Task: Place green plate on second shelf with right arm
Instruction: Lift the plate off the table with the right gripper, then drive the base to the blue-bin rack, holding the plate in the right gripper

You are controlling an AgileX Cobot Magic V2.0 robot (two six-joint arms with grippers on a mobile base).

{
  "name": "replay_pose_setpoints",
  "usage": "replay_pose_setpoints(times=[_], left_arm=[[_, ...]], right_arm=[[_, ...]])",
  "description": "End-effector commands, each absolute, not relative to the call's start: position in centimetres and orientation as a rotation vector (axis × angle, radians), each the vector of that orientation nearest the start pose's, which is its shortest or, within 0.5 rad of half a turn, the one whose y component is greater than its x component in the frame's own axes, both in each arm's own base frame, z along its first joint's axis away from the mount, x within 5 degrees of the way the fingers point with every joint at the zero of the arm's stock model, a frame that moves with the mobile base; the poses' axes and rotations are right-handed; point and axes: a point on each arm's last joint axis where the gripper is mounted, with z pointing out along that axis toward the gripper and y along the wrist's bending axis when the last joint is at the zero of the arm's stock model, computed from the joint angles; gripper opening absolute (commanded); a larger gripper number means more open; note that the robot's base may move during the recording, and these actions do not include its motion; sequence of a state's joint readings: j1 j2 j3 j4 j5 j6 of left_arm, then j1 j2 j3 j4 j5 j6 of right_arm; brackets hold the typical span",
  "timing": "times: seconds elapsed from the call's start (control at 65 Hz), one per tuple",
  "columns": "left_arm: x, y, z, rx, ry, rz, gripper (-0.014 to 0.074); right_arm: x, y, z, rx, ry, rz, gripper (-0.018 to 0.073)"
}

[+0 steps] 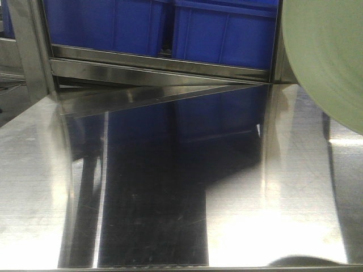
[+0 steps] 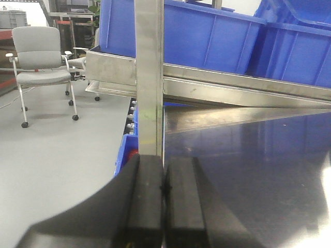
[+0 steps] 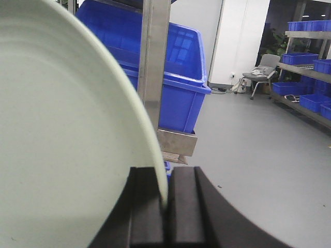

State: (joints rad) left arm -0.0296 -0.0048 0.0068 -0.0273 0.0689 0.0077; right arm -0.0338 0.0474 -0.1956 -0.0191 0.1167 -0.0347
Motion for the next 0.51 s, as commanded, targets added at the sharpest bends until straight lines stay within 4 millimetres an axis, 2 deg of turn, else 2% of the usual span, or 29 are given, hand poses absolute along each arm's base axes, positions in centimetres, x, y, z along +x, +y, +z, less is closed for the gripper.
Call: replay_pose_setpoints(times=[0.0,0.492], left_arm=[[5.63,-0.21,19.92,0.001,1.495,-0.059,0.0130],[5.63,-0.21,19.92,0.001,1.495,-0.059,0.0130]], right_arm=[[4.52,-0.18,28.55,0.004,1.314,-0.063,0.0057],[4.52,-0.18,28.55,0.004,1.314,-0.063,0.0057]])
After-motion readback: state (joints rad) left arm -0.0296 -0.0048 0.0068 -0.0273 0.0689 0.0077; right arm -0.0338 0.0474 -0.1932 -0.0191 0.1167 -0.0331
